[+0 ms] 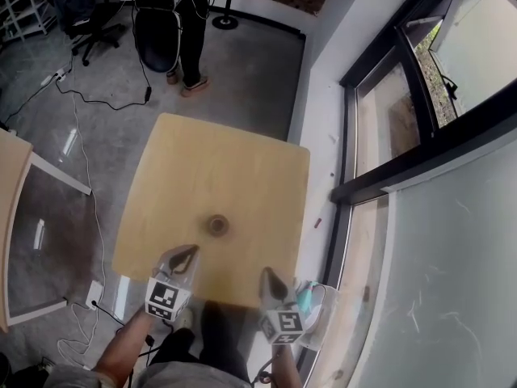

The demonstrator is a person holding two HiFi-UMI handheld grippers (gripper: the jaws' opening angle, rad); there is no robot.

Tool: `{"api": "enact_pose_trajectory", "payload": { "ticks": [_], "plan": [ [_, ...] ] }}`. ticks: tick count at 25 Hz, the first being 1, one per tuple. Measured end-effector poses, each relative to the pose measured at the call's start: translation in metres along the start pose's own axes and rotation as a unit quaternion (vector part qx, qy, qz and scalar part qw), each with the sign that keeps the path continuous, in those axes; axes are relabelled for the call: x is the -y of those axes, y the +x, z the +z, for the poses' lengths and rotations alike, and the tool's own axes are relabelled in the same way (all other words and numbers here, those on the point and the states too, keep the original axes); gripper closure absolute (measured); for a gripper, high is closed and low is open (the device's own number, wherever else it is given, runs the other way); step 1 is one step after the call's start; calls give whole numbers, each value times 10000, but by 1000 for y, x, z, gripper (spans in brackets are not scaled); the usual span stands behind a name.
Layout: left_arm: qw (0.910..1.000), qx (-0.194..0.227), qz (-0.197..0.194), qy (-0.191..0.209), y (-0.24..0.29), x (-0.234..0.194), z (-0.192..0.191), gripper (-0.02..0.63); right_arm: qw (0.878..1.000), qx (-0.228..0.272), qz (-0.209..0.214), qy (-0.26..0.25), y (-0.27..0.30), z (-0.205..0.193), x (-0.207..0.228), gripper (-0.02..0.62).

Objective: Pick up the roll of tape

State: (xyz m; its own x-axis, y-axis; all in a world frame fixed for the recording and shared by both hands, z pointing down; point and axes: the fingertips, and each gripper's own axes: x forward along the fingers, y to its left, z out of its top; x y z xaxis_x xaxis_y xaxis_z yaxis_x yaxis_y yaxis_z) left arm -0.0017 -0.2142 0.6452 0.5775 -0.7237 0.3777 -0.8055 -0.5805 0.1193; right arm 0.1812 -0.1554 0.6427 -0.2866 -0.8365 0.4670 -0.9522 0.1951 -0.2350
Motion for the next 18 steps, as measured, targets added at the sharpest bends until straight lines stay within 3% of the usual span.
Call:
{"api": "enact_pose_trajectory", "payload": {
  "ticks": [4, 18],
  "plan": [
    [9999, -66, -77, 67, 19, 4, -1, 606, 9999, 136, 3, -13, 16, 11, 7, 581],
    [9986, -435, -107, 287, 60, -1, -29, 593, 9998, -133, 127, -22, 43, -5, 31, 581]
  ]
}}
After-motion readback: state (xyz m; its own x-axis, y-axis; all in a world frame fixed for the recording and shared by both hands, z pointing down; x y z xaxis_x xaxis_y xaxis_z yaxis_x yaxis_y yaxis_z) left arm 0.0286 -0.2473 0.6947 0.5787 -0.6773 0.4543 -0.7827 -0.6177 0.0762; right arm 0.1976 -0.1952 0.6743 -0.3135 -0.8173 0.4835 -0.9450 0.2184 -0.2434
